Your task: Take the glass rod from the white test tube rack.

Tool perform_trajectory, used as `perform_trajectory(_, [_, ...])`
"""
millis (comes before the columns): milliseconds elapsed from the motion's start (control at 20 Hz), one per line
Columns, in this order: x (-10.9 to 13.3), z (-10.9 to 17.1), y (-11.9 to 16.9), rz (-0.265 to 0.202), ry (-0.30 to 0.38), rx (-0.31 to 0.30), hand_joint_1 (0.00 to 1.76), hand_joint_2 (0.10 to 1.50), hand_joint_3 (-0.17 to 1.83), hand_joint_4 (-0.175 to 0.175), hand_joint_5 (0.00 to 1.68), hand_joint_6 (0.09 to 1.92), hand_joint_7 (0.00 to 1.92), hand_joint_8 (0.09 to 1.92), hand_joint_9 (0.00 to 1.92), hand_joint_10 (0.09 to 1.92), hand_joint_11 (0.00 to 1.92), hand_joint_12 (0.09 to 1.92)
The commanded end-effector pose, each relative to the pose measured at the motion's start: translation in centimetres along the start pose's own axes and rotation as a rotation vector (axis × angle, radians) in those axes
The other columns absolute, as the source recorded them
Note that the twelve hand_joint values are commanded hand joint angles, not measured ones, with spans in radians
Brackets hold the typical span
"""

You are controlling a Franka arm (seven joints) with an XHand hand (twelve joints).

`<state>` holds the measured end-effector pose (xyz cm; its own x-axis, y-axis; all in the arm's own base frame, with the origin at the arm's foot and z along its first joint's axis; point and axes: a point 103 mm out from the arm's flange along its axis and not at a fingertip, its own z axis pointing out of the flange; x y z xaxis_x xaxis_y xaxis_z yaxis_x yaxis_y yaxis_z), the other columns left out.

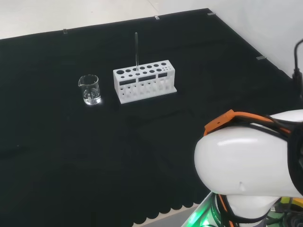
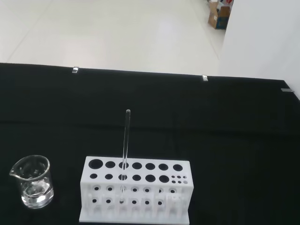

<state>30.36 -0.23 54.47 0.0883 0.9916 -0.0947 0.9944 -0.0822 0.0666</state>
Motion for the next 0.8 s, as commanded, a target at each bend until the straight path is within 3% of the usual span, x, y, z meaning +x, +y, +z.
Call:
perform_trajectory(50, [0.5,1.9,5.5,-0.026,-0.024,0.009,0.50,1.17,-0.17,-0.091,0.47,0.12,0.28,0.79,0.22,0.84,0.00,1.22])
perform_trajectory(800, [3.3,8.4,13.3,-0.095,-0.011,0.089,0.50,1.17,-0.17,-0.085,0.45,0.15,0.28,0.74,0.25,0.81,0.00,1.20])
